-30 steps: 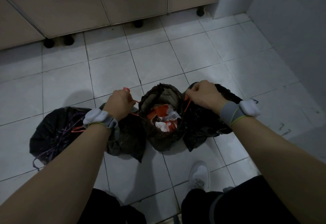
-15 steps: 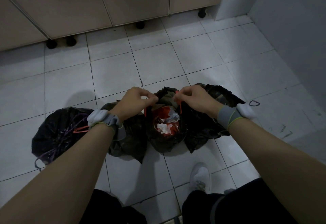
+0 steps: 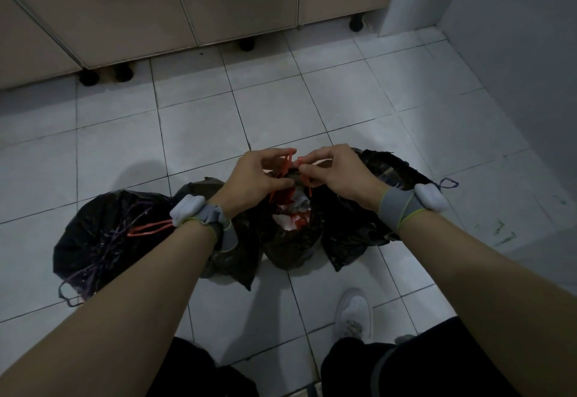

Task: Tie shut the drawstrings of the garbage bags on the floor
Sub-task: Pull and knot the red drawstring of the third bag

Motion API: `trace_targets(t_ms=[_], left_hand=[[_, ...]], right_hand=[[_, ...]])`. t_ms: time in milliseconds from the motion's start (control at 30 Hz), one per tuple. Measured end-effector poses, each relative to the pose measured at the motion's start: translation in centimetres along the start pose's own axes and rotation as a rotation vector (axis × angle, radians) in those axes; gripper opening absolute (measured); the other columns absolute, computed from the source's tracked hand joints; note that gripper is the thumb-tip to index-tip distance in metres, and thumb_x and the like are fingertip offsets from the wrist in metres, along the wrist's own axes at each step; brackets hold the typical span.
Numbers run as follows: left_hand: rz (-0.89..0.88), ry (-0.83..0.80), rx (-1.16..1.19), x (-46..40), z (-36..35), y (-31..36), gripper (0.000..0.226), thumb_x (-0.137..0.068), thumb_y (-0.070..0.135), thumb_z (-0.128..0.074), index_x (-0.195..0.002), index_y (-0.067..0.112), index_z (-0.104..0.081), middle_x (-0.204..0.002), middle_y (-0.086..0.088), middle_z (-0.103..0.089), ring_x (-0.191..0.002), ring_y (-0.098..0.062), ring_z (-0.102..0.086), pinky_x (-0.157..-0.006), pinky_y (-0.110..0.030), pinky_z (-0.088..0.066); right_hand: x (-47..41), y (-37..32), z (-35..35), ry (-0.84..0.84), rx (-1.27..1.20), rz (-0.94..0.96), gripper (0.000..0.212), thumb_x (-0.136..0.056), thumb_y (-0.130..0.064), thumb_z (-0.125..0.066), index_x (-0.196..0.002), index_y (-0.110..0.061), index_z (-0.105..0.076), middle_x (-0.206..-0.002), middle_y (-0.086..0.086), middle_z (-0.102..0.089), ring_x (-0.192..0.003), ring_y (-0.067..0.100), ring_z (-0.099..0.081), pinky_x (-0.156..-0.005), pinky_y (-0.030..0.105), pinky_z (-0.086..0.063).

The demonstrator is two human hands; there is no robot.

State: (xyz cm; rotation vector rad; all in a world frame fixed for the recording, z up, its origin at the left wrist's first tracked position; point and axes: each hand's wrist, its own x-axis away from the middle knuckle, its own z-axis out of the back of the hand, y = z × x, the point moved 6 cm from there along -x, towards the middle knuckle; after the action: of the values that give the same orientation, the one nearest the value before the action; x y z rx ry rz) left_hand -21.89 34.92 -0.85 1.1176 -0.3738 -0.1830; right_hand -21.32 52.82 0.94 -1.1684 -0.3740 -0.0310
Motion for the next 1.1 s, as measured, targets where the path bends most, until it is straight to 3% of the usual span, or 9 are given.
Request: trace_targets(t_ms=[133, 267, 467, 567, 667, 767, 833, 1000, 1100], left_hand=[[-0.018, 0.003, -0.018, 0.1, -1.0, 0.2, 0.066, -0.075, 0.017, -0.093, -0.136, 0.022, -0.068, -0.112, 0.005, -0.078, -0.105, -0.005, -0.074, -0.095, -0.033, -0.061], [-0.001, 0.076, 0.063, -0.2, -1.1, 0.4, 0.044, -0.080, 0.010, -0.088, -0.122, 0.008, -0.075, -0.100, -0.007, -0.081, -0.097, -0.020, -0.079, -0.090, -0.039, -0.064], [-0.030, -0.010, 0.093, -0.3, -1.9, 0.7, 0.044, -0.076, 0.000, -0.089, -0.118, 0.007, -0.077, -0.104, -0.002, -0.082, -0.093, -0.002, -0.077, -0.083, -0.012, -0.055], [-0.028, 0.028, 0.097, -0.5, -1.7, 0.5, 0.031, -0.076, 0.003, -0.088, -0.101, 0.020, -0.080, -0.093, -0.002, -0.082, -0.084, -0.005, -0.077, -0.077, -0.016, -0.057], [-0.004, 0.076, 0.085, -0.7, -1.4, -0.1, 0.029, -0.079, 0.006, -0.087, -0.097, 0.027, -0.078, -0.087, -0.003, -0.082, -0.081, -0.012, -0.079, -0.080, -0.030, -0.063], [0.044, 0.098, 0.090, -0.7, -1.3, -0.5, 0.028, -0.081, 0.008, -0.088, -0.107, 0.015, -0.080, -0.085, -0.001, -0.083, -0.081, -0.018, -0.081, -0.084, -0.038, -0.066], [0.067, 0.097, 0.088, -0.7, -1.3, -0.6, 0.031, -0.081, 0.009, -0.087, -0.111, 0.010, -0.080, -0.085, -0.001, -0.083, -0.079, -0.017, -0.081, -0.084, -0.037, -0.066], [0.086, 0.133, 0.118, -0.6, -1.2, -0.4, 0.028, -0.084, 0.007, -0.085, -0.112, 0.008, -0.079, -0.087, -0.010, -0.082, -0.082, -0.029, -0.080, -0.084, -0.045, -0.066], [0.084, 0.131, 0.114, -0.5, -1.2, -0.2, 0.026, -0.087, 0.009, -0.083, -0.112, 0.007, -0.078, -0.086, -0.010, -0.082, -0.082, -0.029, -0.080, -0.084, -0.045, -0.065]], right_hand=[[0.1, -0.4, -0.2, 0.008, 0.061, 0.027, 0.012, -0.087, -0.020, -0.077, -0.099, -0.017, -0.081, -0.083, -0.008, -0.077, -0.076, -0.001, -0.071, -0.076, 0.024, -0.056], [0.1, -0.6, -0.3, 0.024, 0.109, 0.019, 0.017, -0.086, -0.021, -0.079, -0.101, -0.013, -0.081, -0.095, 0.004, -0.079, -0.093, 0.016, -0.074, -0.094, 0.037, -0.058], [0.0, -1.0, -0.4, 0.042, 0.124, 0.029, 0.016, -0.087, -0.019, -0.077, -0.100, -0.011, -0.081, -0.094, 0.005, -0.079, -0.091, 0.018, -0.075, -0.091, 0.040, -0.059], [0.0, -1.2, -0.4, 0.037, 0.149, 0.038, 0.014, -0.088, -0.020, -0.076, -0.100, -0.013, -0.081, -0.092, 0.002, -0.079, -0.088, 0.018, -0.075, -0.087, 0.038, -0.061], [0.1, -1.1, -0.2, 0.044, 0.165, 0.041, 0.014, -0.089, -0.024, -0.075, -0.100, -0.019, -0.080, -0.086, -0.009, -0.078, -0.082, 0.010, -0.074, -0.079, 0.028, -0.061], [0.1, -0.9, 0.7, 0.162, 0.190, 0.030, 0.011, -0.090, -0.028, -0.072, -0.095, -0.021, -0.080, -0.070, -0.020, -0.072, -0.070, 0.005, -0.071, -0.068, 0.016, -0.054], [-0.1, -0.4, 1.2, 0.226, 0.202, 0.009, 0.013, -0.092, -0.023, -0.068, -0.099, -0.018, -0.079, -0.084, -0.014, -0.074, -0.077, 0.011, -0.072, -0.077, 0.021, -0.055], [0.2, 2.0, -1.3, -0.146, 0.435, -0.046, 0.035, -0.091, -0.014, -0.070, -0.126, -0.016, -0.071, -0.108, -0.004, -0.072, -0.089, 0.002, -0.063, -0.086, 0.012, -0.044], [0.5, 3.2, -2.3, -0.219, 0.404, -0.032, 0.033, -0.090, -0.017, -0.074, -0.122, -0.015, -0.072, -0.112, 0.000, -0.075, -0.073, -0.011, -0.061, -0.075, 0.003, -0.046]])
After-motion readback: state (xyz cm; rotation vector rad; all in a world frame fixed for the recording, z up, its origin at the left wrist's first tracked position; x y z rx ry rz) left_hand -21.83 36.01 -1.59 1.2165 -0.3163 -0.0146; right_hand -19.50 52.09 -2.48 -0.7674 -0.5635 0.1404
